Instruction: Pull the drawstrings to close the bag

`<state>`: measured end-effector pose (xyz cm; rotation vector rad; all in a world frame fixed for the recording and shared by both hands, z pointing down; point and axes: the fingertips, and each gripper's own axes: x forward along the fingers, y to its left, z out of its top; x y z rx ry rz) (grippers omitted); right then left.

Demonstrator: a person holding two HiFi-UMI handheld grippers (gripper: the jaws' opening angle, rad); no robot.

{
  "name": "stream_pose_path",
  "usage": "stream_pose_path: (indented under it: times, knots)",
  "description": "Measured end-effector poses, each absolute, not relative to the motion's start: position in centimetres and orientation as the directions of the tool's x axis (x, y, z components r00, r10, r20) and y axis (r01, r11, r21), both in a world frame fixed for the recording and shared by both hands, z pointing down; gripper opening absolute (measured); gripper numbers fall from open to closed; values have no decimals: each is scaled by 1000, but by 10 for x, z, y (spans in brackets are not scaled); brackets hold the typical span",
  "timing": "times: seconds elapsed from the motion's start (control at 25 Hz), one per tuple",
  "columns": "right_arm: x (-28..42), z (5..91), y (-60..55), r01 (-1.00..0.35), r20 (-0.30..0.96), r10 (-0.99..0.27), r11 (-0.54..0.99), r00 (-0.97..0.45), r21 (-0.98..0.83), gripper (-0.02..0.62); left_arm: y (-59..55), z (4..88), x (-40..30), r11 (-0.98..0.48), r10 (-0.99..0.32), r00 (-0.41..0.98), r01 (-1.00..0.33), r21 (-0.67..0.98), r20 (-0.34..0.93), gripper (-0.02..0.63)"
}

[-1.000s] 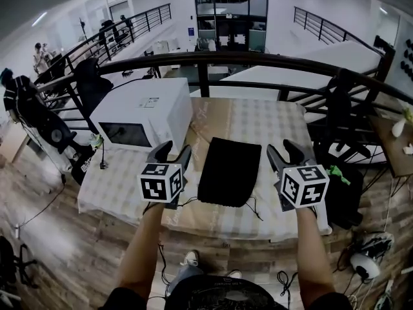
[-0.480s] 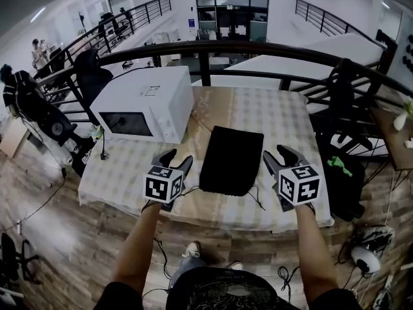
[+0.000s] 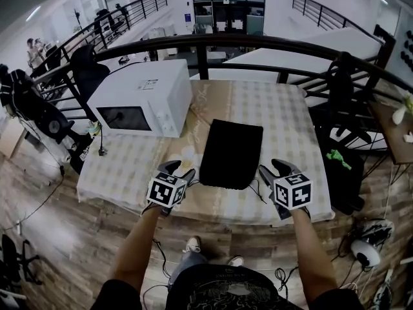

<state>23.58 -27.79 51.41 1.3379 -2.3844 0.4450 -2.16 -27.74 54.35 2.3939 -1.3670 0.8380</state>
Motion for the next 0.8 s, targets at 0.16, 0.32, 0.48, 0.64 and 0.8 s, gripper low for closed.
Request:
stream_pose_path:
  times: [0.16, 0.32, 0.48, 0.64, 0.8]
  knots:
    - [233, 541, -268, -860, 512, -712, 497, -481, -117, 195, -266, 564, -22, -551, -659, 401, -833, -46, 636, 224]
    - [229, 567, -259, -860, 549, -683, 490, -481, -144, 195, -259, 583, -21, -567, -630, 405, -823, -36, 663, 224]
    - [225, 587, -252, -860, 584, -657, 485, -478, -158, 195, -254, 602, -24, -586, -590, 408, -810, -22, 697, 224]
    - [225, 605, -248, -865, 620, -634, 477, -463, -157, 195, -250, 619, -25, -603, -552, 409, -798, -9, 727, 224]
    - [225, 623, -241, -867, 652, -610, 471, -451, -160, 195, -249, 634, -24, -620, -520, 408, -785, -2, 750, 224]
